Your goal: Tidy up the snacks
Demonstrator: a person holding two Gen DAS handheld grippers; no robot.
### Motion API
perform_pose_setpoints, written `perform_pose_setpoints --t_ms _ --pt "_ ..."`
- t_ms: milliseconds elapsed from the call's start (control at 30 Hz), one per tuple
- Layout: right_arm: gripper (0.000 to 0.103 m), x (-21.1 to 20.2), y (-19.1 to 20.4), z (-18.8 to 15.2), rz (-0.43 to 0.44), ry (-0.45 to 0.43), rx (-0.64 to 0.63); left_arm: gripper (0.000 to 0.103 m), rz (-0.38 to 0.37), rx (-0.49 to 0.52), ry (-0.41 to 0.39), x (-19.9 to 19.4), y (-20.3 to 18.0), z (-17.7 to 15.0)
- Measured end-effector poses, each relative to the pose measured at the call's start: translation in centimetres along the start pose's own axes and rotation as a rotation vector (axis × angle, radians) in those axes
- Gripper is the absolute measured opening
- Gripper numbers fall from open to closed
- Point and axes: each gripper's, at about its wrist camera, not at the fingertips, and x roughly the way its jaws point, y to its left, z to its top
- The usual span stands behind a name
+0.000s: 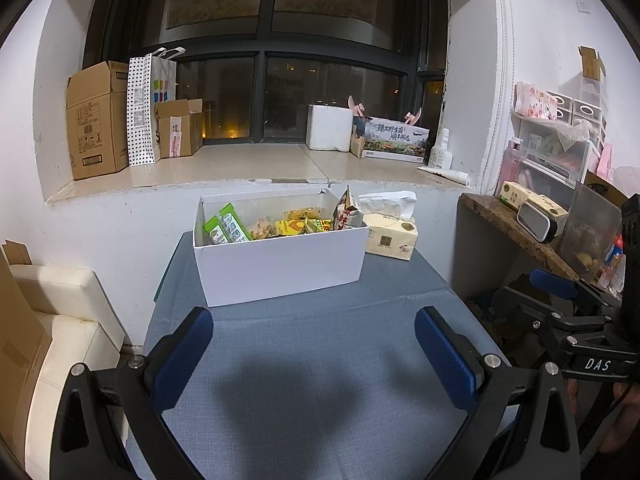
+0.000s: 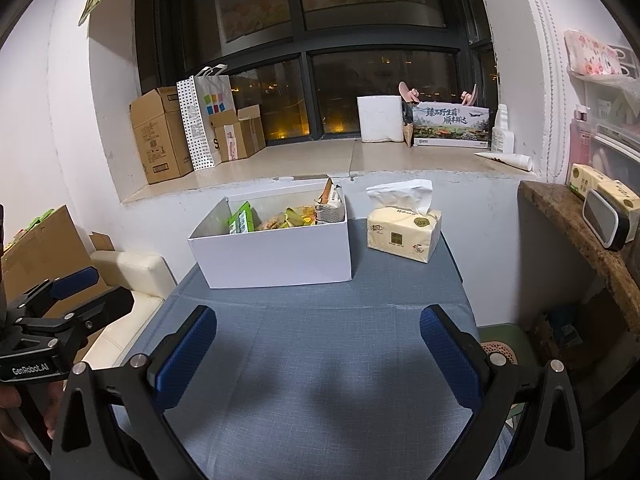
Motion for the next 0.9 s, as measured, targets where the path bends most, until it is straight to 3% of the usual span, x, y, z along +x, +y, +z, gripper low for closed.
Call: perform_pose_setpoints --t_ms 900 --pt "0.103 -0.11 0.18 0.0 -0.003 -0.002 -0.007 0.103 0.005 0.01 0.003 -0.22 -0.2 0.1"
